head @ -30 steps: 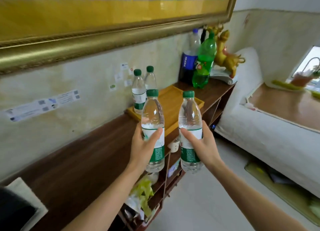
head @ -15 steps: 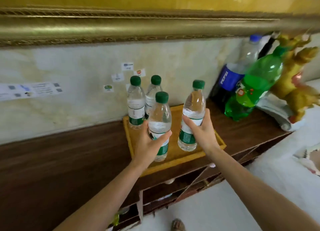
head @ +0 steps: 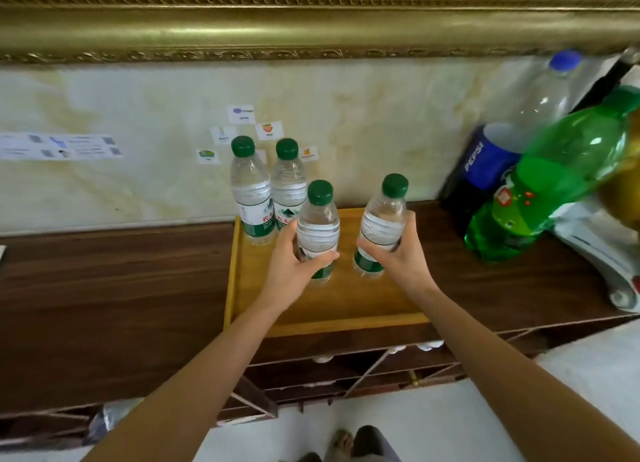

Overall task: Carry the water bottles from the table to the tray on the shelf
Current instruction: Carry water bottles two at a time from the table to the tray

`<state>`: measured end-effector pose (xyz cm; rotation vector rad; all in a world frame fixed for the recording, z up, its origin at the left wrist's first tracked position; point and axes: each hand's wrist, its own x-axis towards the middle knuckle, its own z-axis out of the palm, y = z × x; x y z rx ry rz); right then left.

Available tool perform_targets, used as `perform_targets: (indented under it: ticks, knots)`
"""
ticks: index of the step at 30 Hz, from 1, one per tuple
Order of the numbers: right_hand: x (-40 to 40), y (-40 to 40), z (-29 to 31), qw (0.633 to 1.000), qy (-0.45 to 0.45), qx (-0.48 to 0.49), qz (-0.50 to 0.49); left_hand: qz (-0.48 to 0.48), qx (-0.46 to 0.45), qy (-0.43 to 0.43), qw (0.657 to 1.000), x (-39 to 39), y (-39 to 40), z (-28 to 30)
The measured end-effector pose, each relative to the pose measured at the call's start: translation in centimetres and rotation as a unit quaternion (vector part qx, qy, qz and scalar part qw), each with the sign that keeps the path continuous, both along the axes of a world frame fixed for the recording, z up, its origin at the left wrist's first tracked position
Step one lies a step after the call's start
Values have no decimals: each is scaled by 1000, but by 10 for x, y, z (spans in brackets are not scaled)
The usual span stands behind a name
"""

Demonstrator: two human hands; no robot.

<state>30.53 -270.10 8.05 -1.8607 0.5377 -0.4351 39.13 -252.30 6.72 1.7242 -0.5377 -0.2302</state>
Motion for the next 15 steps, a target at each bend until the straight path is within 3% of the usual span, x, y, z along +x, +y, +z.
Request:
perform_targets:
  ticks: [4,15]
  knots:
    - [-7,4,-3,1000,9,16,1,26,37,-8,999,-12,6,-7]
    - [-13,-11,-27,995,81,-62,11,167,112,-67,977,-12,-29,-28]
